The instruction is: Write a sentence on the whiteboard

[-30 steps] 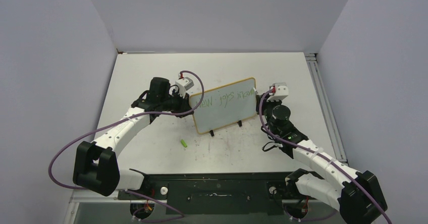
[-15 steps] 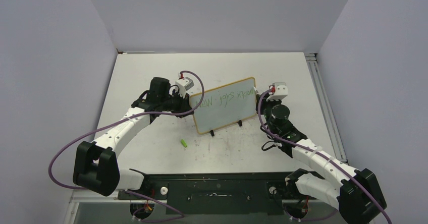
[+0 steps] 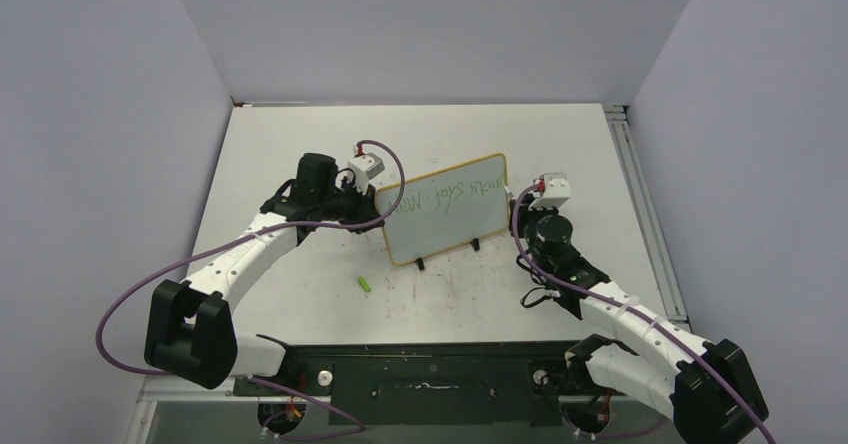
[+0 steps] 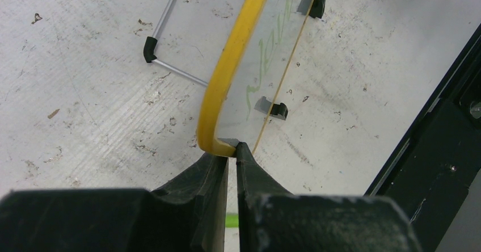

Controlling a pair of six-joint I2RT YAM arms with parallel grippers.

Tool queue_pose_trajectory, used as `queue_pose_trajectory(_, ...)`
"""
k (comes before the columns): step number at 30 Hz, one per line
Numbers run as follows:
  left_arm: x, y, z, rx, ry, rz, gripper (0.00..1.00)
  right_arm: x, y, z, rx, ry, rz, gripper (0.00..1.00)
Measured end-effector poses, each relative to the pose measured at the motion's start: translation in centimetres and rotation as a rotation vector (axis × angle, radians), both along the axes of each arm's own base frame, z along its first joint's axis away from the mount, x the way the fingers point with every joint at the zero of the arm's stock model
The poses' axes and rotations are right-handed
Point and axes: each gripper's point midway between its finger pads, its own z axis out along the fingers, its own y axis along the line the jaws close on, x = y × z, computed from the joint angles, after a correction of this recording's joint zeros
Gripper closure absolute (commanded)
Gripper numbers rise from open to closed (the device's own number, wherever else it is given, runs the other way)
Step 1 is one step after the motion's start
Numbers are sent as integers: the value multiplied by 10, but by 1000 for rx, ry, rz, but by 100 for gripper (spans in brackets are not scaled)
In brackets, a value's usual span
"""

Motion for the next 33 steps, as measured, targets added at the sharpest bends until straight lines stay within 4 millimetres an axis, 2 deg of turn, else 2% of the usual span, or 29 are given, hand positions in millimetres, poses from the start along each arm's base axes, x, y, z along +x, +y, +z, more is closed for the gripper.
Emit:
queue_pose_trajectory(4,0,0,0,0,0,0,100,-2,-1,-6,-5,17,-1,95)
queue_pose_trajectory(9,0,0,0,0,0,0,100,-4,-2,-4,-1,14,-1,95)
queue_pose_trajectory(15,0,0,0,0,0,0,100,-12,-5,13,24,-30,3,95)
queue_pose_trajectory(19,0,0,0,0,-1,0,100,-18,1,21,32,-54,26,95)
queue_pose_trajectory(25,0,0,0,0,0,0,100,-29,20,5,-1,-15,80,95)
queue_pose_trajectory(33,0,0,0,0,0,0,100,-30,21,-16,-42,33,72,95)
